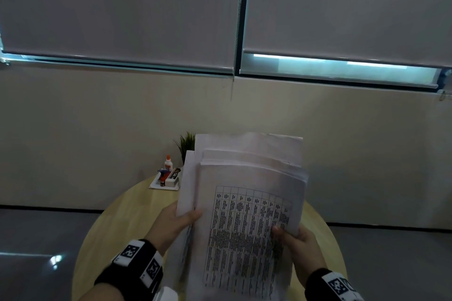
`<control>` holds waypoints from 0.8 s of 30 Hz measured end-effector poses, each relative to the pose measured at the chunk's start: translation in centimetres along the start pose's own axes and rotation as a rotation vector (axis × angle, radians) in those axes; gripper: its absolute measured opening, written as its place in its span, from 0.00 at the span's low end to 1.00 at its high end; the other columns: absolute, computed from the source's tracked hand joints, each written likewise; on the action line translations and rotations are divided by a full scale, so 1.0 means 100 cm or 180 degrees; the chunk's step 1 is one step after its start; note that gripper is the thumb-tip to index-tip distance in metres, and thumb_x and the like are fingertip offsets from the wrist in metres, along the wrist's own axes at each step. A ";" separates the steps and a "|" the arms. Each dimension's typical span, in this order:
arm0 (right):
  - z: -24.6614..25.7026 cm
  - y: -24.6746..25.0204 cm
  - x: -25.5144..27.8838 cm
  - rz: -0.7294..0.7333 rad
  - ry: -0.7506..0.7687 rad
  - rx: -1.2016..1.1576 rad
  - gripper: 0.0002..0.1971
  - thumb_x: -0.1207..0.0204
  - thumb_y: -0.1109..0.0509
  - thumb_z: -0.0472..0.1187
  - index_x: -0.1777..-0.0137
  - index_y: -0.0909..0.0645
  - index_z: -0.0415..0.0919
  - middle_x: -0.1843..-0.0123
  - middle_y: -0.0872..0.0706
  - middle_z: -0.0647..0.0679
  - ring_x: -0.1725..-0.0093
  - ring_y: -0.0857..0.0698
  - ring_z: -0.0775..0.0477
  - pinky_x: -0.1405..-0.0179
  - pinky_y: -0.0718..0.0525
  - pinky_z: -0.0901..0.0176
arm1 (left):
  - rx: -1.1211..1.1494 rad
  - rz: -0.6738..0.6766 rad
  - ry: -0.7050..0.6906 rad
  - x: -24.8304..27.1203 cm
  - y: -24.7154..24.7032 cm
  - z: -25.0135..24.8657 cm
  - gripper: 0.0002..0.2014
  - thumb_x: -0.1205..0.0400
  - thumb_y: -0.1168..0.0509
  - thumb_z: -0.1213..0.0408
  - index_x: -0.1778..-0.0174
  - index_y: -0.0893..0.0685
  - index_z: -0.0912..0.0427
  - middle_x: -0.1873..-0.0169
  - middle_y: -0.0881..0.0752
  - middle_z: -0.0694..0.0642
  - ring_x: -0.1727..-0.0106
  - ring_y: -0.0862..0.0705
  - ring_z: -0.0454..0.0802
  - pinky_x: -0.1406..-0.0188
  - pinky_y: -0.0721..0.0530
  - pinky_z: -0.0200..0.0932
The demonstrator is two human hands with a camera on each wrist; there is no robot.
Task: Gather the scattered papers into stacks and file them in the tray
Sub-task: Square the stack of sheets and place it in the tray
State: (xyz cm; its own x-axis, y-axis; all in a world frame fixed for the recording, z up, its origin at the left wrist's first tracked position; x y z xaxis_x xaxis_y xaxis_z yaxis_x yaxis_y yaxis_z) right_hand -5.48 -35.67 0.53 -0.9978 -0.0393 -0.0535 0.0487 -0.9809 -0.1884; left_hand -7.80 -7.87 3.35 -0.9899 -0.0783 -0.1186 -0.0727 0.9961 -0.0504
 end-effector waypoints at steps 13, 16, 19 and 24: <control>0.027 -0.008 0.001 0.0414 0.0379 0.0004 0.41 0.57 0.13 0.59 0.45 0.14 0.36 0.47 0.09 0.40 0.48 0.10 0.42 0.48 0.16 0.49 | 0.0549 -0.0173 -0.0222 0.000 -0.024 -0.010 0.40 0.52 0.17 0.46 0.47 0.13 0.66 0.54 0.09 0.62 0.50 0.11 0.60 0.53 0.12 0.50; 0.042 -0.014 0.002 0.0388 0.0616 0.0121 0.35 0.48 0.15 0.58 0.42 0.16 0.40 0.48 0.09 0.44 0.47 0.10 0.44 0.45 0.16 0.45 | 0.0592 -0.0340 -0.0346 -0.003 -0.024 -0.018 0.39 0.47 0.19 0.42 0.44 0.14 0.61 0.52 0.09 0.56 0.49 0.11 0.54 0.49 0.15 0.46; 0.044 -0.016 0.001 0.0290 0.0718 0.0146 0.33 0.45 0.15 0.54 0.41 0.17 0.39 0.48 0.09 0.44 0.46 0.10 0.44 0.44 0.16 0.45 | 0.0387 -0.0520 -0.0321 -0.005 -0.024 -0.013 0.26 0.31 0.23 0.54 0.40 0.18 0.60 0.50 0.10 0.55 0.47 0.12 0.51 0.48 0.15 0.44; 0.034 -0.015 0.001 0.0118 0.0752 0.0344 0.16 0.31 0.22 0.33 0.43 0.16 0.41 0.50 0.08 0.47 0.48 0.11 0.44 0.53 0.14 0.56 | 0.0238 -0.0619 -0.0213 0.000 -0.026 0.002 0.16 0.26 0.28 0.65 0.42 0.19 0.56 0.51 0.11 0.51 0.50 0.13 0.45 0.57 0.18 0.38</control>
State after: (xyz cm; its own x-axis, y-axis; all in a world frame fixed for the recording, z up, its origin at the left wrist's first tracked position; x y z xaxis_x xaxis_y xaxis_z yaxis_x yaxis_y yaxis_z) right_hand -5.80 -34.86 4.09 -0.9566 -0.0425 -0.2884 0.0673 -0.9948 -0.0768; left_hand -7.63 -10.44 3.25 -0.9476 -0.2736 -0.1648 -0.2498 0.9563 -0.1517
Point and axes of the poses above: each hand's wrist, its own x-axis away from the middle knuckle, its own y-axis out of the back of the hand, z = x × y, the point moved 2 cm from there along -x, towards the middle knuckle
